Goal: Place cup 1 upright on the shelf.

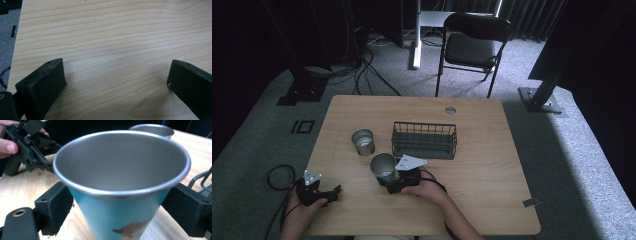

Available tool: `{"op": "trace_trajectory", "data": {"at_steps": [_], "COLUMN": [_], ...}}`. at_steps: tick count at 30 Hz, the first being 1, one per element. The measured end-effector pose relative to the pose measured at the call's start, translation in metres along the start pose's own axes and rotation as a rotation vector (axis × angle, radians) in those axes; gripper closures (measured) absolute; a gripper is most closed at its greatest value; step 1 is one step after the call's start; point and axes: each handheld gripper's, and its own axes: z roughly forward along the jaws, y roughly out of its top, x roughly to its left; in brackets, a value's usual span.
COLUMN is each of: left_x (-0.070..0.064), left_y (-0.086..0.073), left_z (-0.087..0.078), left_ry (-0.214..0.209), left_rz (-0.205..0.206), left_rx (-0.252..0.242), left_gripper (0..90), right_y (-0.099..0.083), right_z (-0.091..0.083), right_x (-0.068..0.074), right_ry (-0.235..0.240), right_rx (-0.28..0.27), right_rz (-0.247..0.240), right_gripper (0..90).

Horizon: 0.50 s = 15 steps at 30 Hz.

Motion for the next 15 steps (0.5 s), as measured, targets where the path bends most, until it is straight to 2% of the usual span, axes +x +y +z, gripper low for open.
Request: {"op": "trace_trajectory", "data": {"at_steps": [5,8,15], "left_x": [0.0001,0.0001,0.0001], "left_y": [0.0000,0.0000,0.0000], "left_z": [-0.0001,-0.0001,-0.0001], "left_ry": [0.000,0.000,0.000], "left_rz": [0.002,0.002,0.001], "left_rx": [0.002,0.001,0.001], "left_gripper": [2.3,2.3,2.3], "right_y": [0.0033,0.0042,0.0051], "right_z": [0.0010,0.0026,0.0069], "right_x": [0.0005,0.0008,0.0023], "right_ry": [0.000,0.002,-0.028], "right_rx": [-0.043,-0.052,-0.077], "right_rz": [-0.003,0.022,0.023], "right_gripper": [11.4,11.4,11.5]}}
